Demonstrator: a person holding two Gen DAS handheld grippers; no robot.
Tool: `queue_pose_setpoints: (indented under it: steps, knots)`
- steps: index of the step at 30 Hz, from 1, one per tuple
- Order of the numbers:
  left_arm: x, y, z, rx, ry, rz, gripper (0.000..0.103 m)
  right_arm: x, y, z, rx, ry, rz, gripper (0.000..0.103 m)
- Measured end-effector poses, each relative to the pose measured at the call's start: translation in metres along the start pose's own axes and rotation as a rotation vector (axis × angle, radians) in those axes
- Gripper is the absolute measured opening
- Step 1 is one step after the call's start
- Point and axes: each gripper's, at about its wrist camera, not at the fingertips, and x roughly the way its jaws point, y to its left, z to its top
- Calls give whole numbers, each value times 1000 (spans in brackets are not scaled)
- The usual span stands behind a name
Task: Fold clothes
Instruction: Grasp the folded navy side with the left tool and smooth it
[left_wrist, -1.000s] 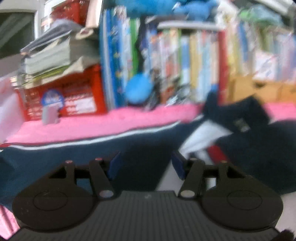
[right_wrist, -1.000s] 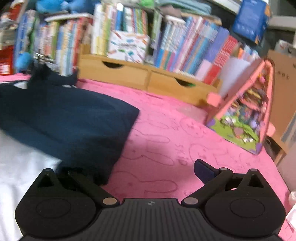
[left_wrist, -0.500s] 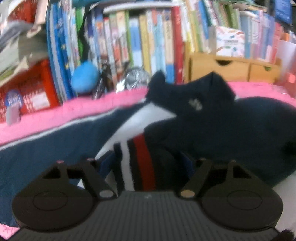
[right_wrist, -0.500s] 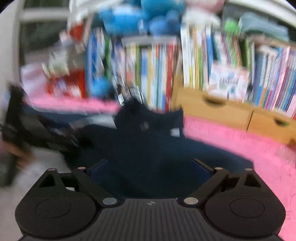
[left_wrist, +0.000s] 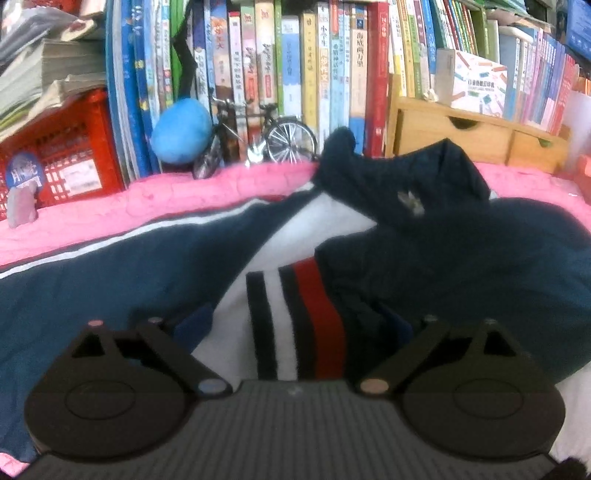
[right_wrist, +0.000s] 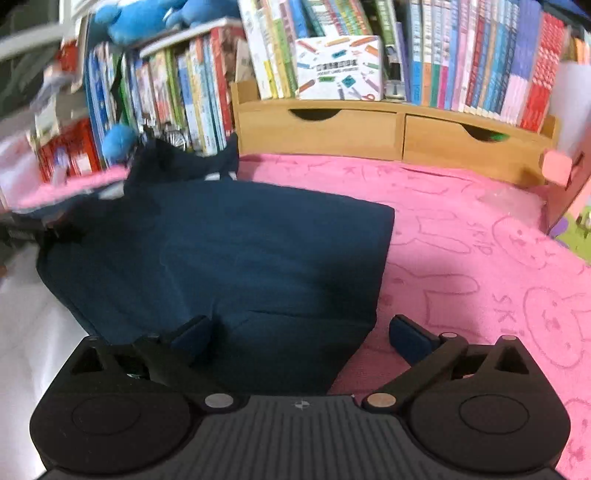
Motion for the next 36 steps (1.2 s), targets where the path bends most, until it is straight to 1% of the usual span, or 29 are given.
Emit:
queue_pose_setpoints:
  steps: [2, 6, 9, 10, 12, 17, 18, 20, 23, 27, 34, 36]
  knots:
    - [-7, 2, 1, -7, -18, 8, 92, 0, 6, 0, -34, 7, -10, 103]
    - [-33, -1, 9, 23, -104, 52, 91, -2, 10, -3, -38, 9, -11, 103]
    - [-35, -5, 13, 56, -130, 93, 91, 1, 10, -2, -38, 10, -9, 103]
    - [-35, -11, 11, 59, -132, 83, 89, 2, 10, -1, -38, 11, -9, 103]
    - [-34, -25, 7, 67, -133, 38, 88, 3, 10, -1, -38, 11, -9, 103]
    - [-34, -82, 6, 142, -140, -61, 88, 3, 10, -1, -38, 11, -10, 103]
    - [-32, -91, 5, 156, -136, -67, 88, 3, 10, -1, -38, 11, -10, 103]
    - [-23, -101, 3, 180, -115, -55, 87, 3, 10, -1, -38, 11, -10, 103]
    - [2, -95, -6, 206, -51, 10, 75, 3, 10, -1, -37, 11, -10, 103]
    - [7, -80, -7, 217, -39, 18, 51, 4, 10, -1, -39, 12, -10, 103]
    - [12, -53, -6, 233, -32, 16, 51, 5, 10, -1, -40, 12, -8, 103]
    - [12, -50, -5, 220, -26, 7, 51, 5, 10, -1, -39, 12, -9, 103]
